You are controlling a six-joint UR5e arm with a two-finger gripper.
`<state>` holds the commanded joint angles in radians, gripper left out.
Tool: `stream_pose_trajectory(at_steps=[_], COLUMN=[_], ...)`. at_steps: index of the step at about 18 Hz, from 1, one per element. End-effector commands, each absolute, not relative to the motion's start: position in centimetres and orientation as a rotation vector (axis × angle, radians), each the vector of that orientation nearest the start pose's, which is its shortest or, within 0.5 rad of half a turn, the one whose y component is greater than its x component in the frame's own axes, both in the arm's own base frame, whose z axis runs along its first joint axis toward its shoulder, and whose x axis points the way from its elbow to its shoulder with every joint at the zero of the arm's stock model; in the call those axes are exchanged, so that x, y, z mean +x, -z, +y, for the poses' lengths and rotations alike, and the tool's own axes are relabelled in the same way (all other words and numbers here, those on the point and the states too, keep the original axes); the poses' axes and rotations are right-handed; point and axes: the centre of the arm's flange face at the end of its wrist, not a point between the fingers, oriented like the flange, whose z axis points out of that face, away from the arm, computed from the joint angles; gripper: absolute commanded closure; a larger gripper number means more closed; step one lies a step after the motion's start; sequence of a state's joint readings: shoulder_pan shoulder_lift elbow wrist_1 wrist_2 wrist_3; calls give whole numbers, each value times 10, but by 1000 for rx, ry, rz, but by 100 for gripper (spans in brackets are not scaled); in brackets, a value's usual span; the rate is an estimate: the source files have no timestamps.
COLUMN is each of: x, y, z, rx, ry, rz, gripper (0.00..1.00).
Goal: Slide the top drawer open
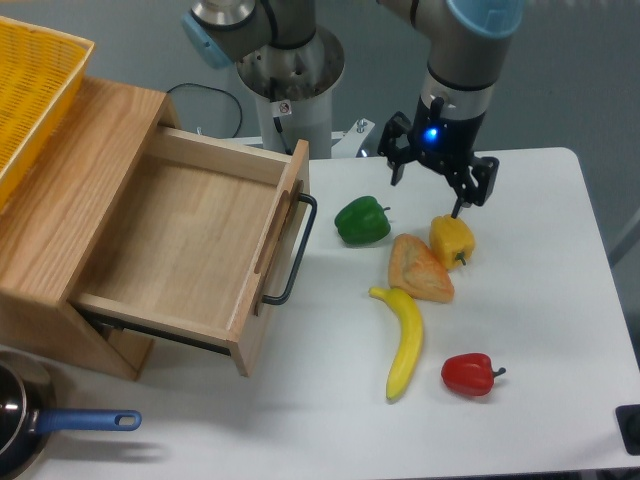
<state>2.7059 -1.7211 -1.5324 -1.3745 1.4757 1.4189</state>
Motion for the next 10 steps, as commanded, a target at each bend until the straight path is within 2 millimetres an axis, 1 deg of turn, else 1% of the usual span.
stream_pose_trajectory(at_steps=[3, 6, 10], x=[-457, -463, -469], y=[-438, -422, -411], z=[369, 370, 370], rx=[-2993, -3009, -3024], ry=[-85, -51, -27], rz=[436, 434, 430], gripper=[0, 0, 0])
